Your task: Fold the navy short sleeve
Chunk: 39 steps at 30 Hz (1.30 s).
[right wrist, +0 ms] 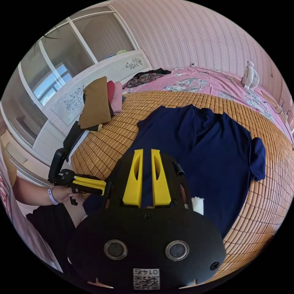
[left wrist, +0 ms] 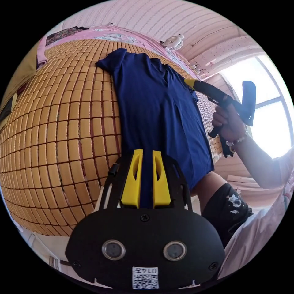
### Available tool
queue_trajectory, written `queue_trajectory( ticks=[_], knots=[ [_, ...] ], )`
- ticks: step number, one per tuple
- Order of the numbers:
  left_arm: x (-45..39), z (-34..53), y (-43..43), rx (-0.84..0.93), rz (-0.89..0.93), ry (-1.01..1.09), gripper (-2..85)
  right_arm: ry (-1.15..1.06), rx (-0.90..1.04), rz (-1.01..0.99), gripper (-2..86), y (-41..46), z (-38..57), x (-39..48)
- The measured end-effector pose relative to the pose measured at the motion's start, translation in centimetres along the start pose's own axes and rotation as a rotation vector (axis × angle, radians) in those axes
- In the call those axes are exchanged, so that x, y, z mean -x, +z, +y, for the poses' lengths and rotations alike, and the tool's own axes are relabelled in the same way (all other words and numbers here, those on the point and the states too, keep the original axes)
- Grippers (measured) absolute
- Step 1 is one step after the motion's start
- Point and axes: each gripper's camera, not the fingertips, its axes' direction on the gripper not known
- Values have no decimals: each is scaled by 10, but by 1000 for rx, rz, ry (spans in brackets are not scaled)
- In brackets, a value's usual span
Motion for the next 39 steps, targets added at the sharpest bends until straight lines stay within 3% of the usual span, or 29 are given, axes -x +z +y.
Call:
queue_trajectory(
  ticks=[8,18,22,28,32,39],
  knots=[
    [12,-54,-49,-143,-63,-182,40,-33,134,4,56,-14,-71,-31],
    [60,-194,-46,-340,-138,-274,73,-139,160,64,102,107,-232,-51],
    [72,-232,-27,-266,-128,-279,60,-107,302,79,25,147,-252,-61],
    [74,-237,-37,-263,-120,-291,17,-255,253,45,8,130,-276,-42],
    [64,-209,-68,-342,-109,-287,32,-398,139,-172,47,113,-289,-9],
    [71,-172,-75,-308,-84,-429,40,-161,194,-122,44,95,-262,-44]
  ],
)
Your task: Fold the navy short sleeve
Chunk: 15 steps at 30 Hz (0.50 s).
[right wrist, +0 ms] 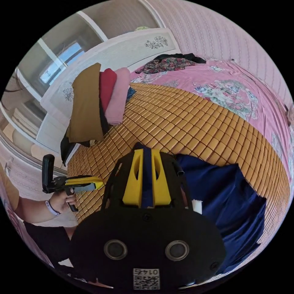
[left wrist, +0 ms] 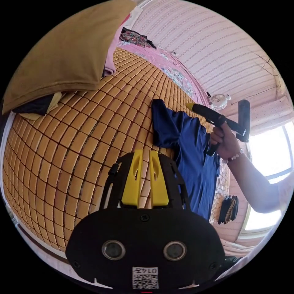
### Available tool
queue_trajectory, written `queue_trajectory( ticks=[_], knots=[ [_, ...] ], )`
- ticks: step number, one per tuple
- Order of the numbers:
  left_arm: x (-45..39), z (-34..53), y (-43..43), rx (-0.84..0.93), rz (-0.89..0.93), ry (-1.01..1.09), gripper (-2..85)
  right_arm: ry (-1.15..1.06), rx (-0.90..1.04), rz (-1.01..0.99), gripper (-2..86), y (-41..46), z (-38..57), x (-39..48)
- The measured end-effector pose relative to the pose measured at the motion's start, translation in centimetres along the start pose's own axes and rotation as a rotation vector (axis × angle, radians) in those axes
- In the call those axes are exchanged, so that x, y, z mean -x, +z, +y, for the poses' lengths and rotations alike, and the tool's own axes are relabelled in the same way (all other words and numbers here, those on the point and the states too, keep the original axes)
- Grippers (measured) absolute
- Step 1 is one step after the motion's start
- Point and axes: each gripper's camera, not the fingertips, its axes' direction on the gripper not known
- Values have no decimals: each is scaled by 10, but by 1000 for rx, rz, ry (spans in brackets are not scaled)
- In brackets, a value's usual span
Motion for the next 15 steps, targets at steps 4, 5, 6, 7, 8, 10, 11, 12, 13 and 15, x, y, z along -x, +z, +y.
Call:
queue_trajectory(
  ticks=[4,5,6,7,8,10,11,12,13,15],
  knots=[
    [-26,-15,-4,-10,46,108,31,169,-26,96,33,-32,56,-15],
    [-32,-18,-4,-6,61,136,28,231,-32,147,32,-45,79,-19],
    [-46,-23,-3,5,94,201,22,295,-34,199,33,-59,104,-23],
    [-62,-28,0,31,127,268,16,327,-33,226,34,-66,116,-25],
    [-70,-30,2,48,144,301,15,392,-30,280,38,-81,141,-29],
    [-109,-37,13,115,190,457,13,510,-29,367,47,-105,180,-37],
    [-119,-37,17,130,189,497,13,595,-35,412,50,-122,205,-43],
    [-141,-38,27,160,181,570,14,675,-43,443,52,-140,229,-51],
    [-161,-38,37,188,182,627,15,711,-49,455,52,-148,241,-54],
    [-189,-39,55,233,220,678,16,816,-84,500,55,-180,281,-69]
  ],
)
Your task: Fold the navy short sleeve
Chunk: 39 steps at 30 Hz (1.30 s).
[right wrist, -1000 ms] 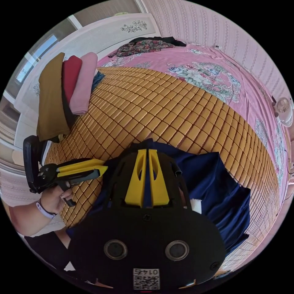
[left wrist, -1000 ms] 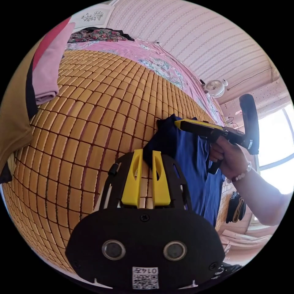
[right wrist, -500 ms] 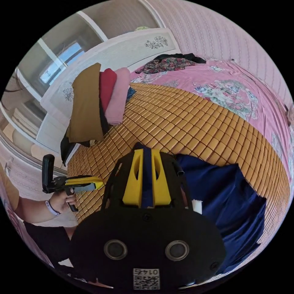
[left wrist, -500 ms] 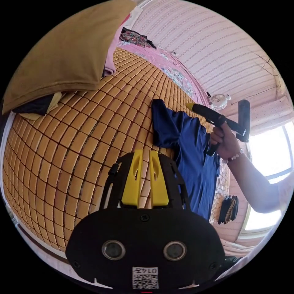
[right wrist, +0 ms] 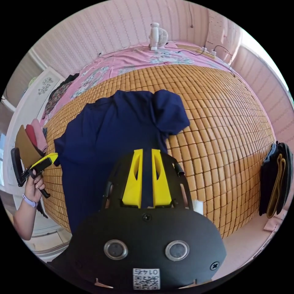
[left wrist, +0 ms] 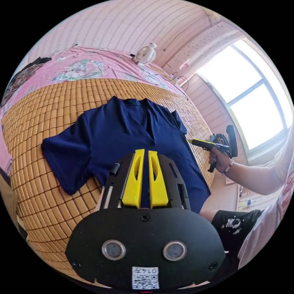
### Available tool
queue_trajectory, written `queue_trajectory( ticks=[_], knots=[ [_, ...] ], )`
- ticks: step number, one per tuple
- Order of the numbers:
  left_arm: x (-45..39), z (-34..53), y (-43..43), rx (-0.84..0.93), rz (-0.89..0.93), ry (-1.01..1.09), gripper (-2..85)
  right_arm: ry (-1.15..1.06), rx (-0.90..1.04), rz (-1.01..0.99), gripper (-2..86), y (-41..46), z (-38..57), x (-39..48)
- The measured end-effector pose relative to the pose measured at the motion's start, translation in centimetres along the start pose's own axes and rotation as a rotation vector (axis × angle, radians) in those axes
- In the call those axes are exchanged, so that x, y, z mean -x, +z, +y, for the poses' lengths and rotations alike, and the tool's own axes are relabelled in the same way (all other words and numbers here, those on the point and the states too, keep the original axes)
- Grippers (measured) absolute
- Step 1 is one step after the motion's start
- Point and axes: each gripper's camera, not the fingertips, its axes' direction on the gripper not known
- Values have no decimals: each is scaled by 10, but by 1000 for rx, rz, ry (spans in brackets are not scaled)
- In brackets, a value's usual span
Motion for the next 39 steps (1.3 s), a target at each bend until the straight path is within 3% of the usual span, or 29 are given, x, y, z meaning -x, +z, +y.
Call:
queue_trajectory(
  ticks=[7,12,16,21,24,31,39],
  knots=[
    [-73,-81,93,113,74,144,13,135,-58,-39,73,-6,-5,-82],
    [-106,-106,142,142,-55,164,-8,136,-119,-114,75,2,-24,-99],
    [-116,-111,172,221,-134,166,-10,137,-15,-162,25,16,-32,-107],
    [-120,-112,172,188,-121,152,-10,145,-83,-220,23,-43,-4,-114],
    [-124,-115,173,202,-122,143,-10,179,-84,-151,46,-58,22,-118],
    [-135,-124,167,185,-129,166,-10,147,-79,-145,81,-31,-9,-129],
    [-126,-126,139,95,-142,118,-10,45,-22,36,4,1,-63,-109]
  ],
)
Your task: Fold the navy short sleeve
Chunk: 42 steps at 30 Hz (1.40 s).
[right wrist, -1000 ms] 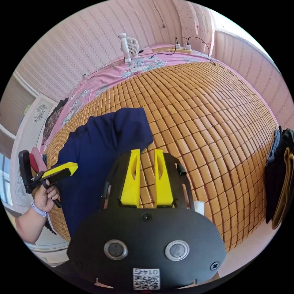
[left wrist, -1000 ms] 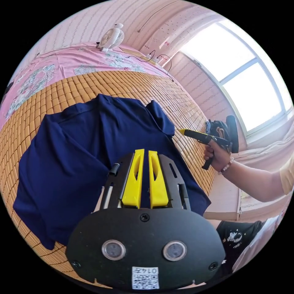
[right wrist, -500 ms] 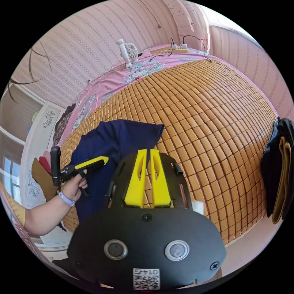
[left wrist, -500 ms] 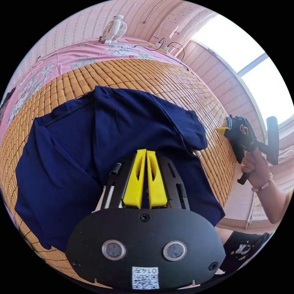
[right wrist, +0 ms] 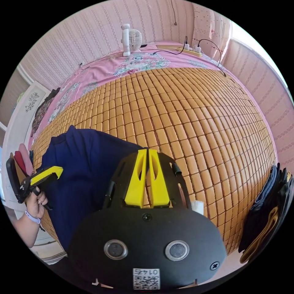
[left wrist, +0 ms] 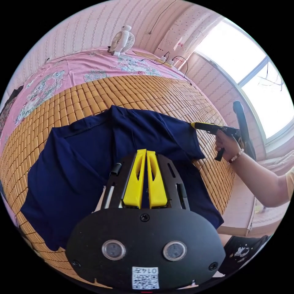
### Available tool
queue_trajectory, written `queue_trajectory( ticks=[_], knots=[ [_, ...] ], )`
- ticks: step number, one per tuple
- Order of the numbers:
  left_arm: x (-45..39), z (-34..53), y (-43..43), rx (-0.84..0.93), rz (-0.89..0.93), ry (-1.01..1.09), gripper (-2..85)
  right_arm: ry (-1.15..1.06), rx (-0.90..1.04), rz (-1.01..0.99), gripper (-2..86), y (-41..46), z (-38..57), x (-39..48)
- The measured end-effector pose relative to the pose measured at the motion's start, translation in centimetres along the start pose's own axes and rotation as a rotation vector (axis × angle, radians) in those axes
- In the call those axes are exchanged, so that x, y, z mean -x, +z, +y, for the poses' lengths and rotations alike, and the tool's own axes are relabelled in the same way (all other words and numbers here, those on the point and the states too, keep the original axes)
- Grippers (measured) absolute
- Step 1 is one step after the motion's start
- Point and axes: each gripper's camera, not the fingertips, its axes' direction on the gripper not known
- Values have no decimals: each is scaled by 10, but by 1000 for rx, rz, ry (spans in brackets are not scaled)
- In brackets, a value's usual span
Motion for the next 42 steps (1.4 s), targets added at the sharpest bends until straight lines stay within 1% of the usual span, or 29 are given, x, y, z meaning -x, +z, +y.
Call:
queue_trajectory(
  ticks=[4,8,9,11,12,13,14,15,19,21,26,28,29,30,31,32,34,35,36,38,40,42],
  knots=[
    [19,14,-13,-19,-42,-77,-9,-5,-2,-17,6,4,-4,-1],
    [39,30,-32,-55,-101,-145,-5,-22,-33,79,22,-1,2,9],
    [47,35,-40,-73,-138,-164,-3,-33,-56,83,46,-4,4,13],
    [60,44,-52,-87,-210,-199,13,-66,-64,17,70,-3,5,19],
    [71,50,-60,-94,-279,-242,18,-67,-33,-19,72,2,2,22],
    [82,58,-67,-110,-332,-293,21,-64,-9,-24,68,6,1,23],
    [88,63,-71,-118,-348,-315,22,-68,21,-1,51,12,-1,27],
    [99,71,-76,-123,-373,-361,20,-85,6,62,26,12,-2,32],
    [120,95,-82,-97,-458,-433,-1,-97,9,87,10,11,-12,42],
    [126,104,-74,-38,-476,-452,-6,-70,15,110,6,14,-17,46],
    [128,126,-74,-118,-453,-440,-9,-39,40,162,0,16,-23,53],
    [133,130,-80,-111,-418,-453,-10,-22,-33,257,-1,-2,-21,60],
    [134,132,-82,-112,-409,-456,-10,-42,-105,307,-1,-18,-15,69],
    [134,137,-87,-133,-393,-457,-10,-70,-173,336,-1,-34,-8,78],
    [132,144,-96,-174,-380,-460,-10,-87,-202,342,-2,-41,-4,83],
    [131,148,-100,-196,-372,-465,-10,-119,-252,334,-3,-54,5,93],
    [127,168,-121,-263,-324,-496,-9,-169,-312,227,-4,-68,20,106],
    [126,174,-125,-273,-311,-507,-9,-197,-322,93,-4,-72,28,113],
    [124,188,-134,-284,-293,-527,-9,-214,-298,-50,-2,-71,34,120],
    [122,209,-144,-280,-287,-557,-8,-219,-223,-205,1,-61,39,135],
    [121,237,-153,-275,-302,-572,-2,-241,-148,-263,3,-48,43,159],
    [122,256,-157,-271,-331,-573,18,-354,-86,-284,10,-32,48,207]
  ],
)
